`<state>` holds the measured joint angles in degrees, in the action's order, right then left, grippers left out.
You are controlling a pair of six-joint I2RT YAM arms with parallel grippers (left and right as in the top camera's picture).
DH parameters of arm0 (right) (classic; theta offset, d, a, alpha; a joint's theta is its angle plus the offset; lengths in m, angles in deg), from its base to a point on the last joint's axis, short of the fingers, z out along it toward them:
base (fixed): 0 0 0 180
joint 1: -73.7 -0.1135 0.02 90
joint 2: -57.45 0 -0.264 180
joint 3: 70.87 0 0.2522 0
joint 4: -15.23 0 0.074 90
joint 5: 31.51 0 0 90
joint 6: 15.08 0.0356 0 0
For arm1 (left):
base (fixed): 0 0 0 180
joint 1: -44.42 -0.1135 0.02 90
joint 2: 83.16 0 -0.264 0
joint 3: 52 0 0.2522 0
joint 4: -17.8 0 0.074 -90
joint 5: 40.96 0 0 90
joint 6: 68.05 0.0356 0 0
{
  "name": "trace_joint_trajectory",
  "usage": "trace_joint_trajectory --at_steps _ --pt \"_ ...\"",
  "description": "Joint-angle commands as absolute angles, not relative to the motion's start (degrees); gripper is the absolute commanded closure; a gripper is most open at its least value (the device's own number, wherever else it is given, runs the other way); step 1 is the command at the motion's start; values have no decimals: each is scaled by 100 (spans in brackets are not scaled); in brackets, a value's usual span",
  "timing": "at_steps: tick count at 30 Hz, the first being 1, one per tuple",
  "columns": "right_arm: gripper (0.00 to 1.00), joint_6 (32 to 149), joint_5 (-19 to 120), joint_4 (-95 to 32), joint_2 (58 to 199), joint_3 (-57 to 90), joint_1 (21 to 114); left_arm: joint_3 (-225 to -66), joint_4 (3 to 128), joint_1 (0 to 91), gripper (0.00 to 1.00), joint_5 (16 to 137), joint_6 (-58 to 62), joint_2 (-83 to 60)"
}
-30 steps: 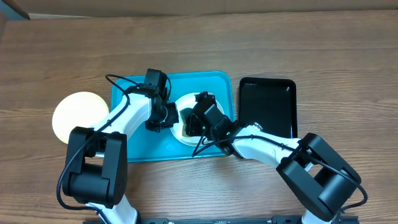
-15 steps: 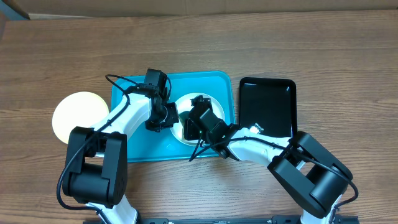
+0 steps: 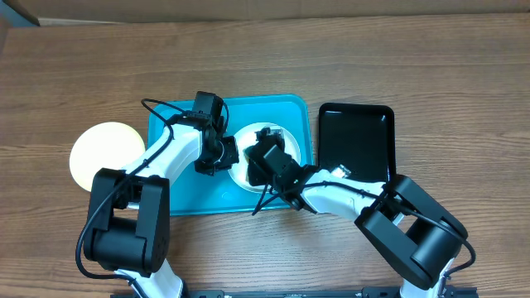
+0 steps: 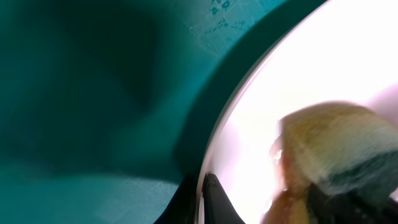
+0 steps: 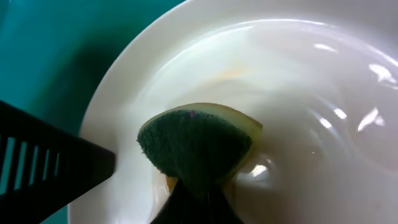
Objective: Clean dirty plates on tray and stack at the side
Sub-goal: 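Scrub the white plate with the sponge in the right gripper, then return the sponge with the right gripper to the black tray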
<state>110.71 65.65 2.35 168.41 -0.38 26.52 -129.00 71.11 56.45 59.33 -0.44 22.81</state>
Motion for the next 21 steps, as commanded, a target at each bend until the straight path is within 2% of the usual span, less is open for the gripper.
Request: trace_joint_trajectory --at_steps 1,9,14,21 --pt "96 10909 7044 60 16874 -73 2963 -12699 7161 5672 96 5631 -79 2474" --pt "96 10734 7004 -222 16417 106 3288 -12699 7165 5672 96 5611 -82 2474" --pt "96 10444 6283 -257 16094 296 3297 -12699 7165 5672 96 5613 -82 2474" --pt "96 10444 6095 -654 14996 331 3352 -12699 7200 5672 96 5585 -75 2474"
